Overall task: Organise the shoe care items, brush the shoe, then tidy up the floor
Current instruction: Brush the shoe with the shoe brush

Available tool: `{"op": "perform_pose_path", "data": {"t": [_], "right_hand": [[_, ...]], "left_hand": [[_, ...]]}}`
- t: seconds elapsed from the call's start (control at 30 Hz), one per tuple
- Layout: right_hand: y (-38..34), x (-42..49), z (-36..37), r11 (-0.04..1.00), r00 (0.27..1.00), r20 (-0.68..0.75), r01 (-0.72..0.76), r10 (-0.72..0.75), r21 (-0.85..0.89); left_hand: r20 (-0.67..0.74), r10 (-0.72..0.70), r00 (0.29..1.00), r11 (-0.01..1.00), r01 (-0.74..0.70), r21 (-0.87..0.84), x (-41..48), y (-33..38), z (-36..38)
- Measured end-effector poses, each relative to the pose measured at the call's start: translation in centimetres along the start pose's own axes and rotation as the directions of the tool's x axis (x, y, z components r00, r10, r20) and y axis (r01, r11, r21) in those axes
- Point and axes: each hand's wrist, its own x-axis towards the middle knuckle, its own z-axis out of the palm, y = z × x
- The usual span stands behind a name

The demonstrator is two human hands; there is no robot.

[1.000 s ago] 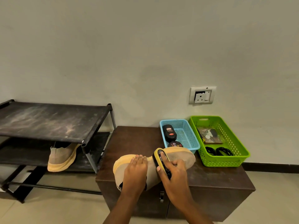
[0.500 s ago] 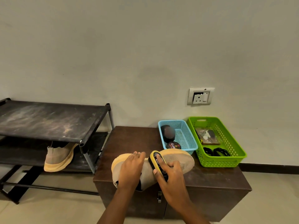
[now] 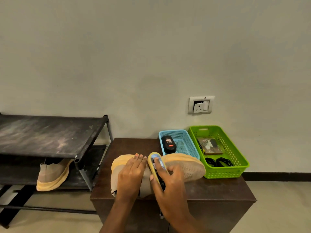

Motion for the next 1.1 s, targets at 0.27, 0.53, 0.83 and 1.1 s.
{"op": "perform_pose_path", "data": {"t": [0.27,0.53,0.83,1.1], "right_hand": [[1.6,2.1,-2.3,0.969,0.968,-0.158,-0.217,0.197,-0.117],[0.5,2.4,-2.4,0.952,0.965,0.021,-0.253,0.261,-0.172],[2.2,3.4,-3.1,0.917,0.930,0.027,-0.357,0.368,-0.178],[0.2,1.6,-1.2,0.996,0.996,0.029,-0.081,0.080,0.026]], "left_hand": [[-0.123,0.071,0.990,0.996,-0.063,0.066,1.2,-0.5,-1.0],[-0.110,0.098,0.989,0.995,-0.094,0.042,1.4,0.3,-1.3],[-0.098,0.095,0.991,0.995,-0.094,0.021,1.1,0.3,-1.2],[-0.086,-0.164,0.983,0.980,0.152,-0.132,1.3,0.8,0.0]]}}
